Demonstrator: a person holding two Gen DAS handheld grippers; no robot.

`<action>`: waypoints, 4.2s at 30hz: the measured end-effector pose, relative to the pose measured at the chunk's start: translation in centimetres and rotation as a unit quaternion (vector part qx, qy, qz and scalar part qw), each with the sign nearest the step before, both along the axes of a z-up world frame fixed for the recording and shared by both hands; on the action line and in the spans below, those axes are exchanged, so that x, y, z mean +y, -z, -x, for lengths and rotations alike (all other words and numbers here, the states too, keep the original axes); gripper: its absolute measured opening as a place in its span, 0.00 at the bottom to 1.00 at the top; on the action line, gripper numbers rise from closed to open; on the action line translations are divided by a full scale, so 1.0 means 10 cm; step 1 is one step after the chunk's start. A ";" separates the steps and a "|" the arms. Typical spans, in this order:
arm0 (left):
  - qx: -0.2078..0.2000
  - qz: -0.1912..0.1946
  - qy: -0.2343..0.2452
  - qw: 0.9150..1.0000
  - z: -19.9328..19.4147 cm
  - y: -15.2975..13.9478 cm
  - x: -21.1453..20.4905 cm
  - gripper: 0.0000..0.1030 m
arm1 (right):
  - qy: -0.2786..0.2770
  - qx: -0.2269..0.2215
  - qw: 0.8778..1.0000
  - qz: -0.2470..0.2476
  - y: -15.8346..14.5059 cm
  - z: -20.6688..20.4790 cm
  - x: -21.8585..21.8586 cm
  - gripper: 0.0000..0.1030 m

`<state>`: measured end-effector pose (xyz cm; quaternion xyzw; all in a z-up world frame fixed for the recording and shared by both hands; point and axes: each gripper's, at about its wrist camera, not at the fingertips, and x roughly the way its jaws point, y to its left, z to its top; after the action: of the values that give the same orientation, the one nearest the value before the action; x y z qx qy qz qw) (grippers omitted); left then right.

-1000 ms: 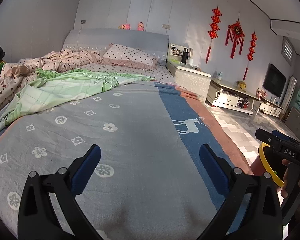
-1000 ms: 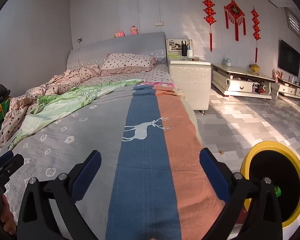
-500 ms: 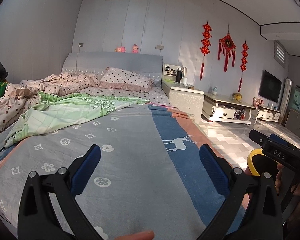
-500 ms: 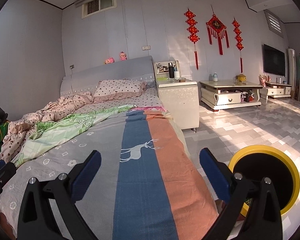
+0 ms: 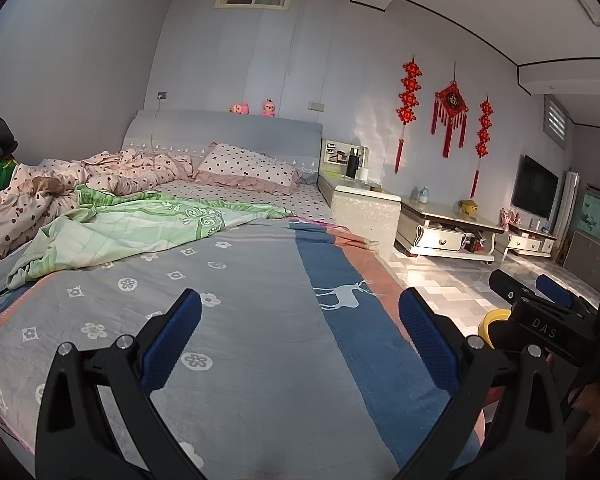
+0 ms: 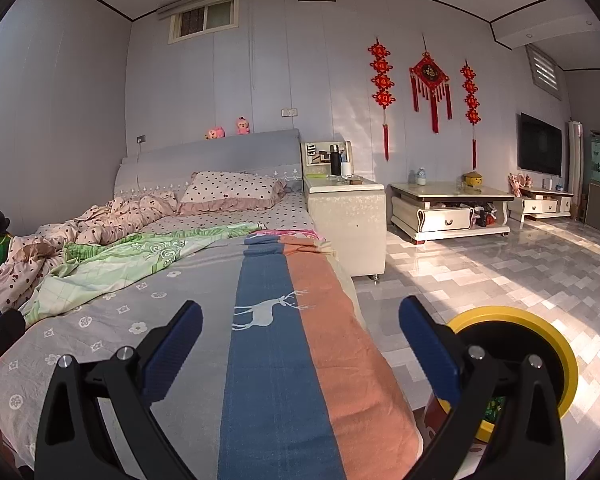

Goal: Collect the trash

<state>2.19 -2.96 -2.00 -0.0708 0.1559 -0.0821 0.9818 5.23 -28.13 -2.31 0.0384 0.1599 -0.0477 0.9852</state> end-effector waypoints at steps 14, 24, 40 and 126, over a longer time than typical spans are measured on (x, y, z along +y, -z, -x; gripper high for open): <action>0.001 0.009 0.000 1.000 -0.04 0.00 0.06 0.92 | 0.002 0.012 1.000 -0.004 0.03 -0.03 0.00 0.92; 0.004 0.014 0.004 1.000 -0.04 0.04 0.06 0.92 | 0.004 0.025 1.000 -0.006 0.08 -0.08 0.00 0.92; 0.006 0.018 0.005 1.000 -0.04 0.05 0.09 0.92 | 0.006 0.037 0.999 -0.009 0.15 -0.12 -0.01 0.92; 0.013 0.018 0.014 1.000 -0.15 0.13 0.11 0.92 | 0.015 0.056 0.998 -0.029 0.27 -0.18 -0.01 0.92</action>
<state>3.69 -1.81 -3.35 -0.0876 0.1683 -0.0977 0.9770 7.06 -28.22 -4.98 0.0663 0.2154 -0.0598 0.9724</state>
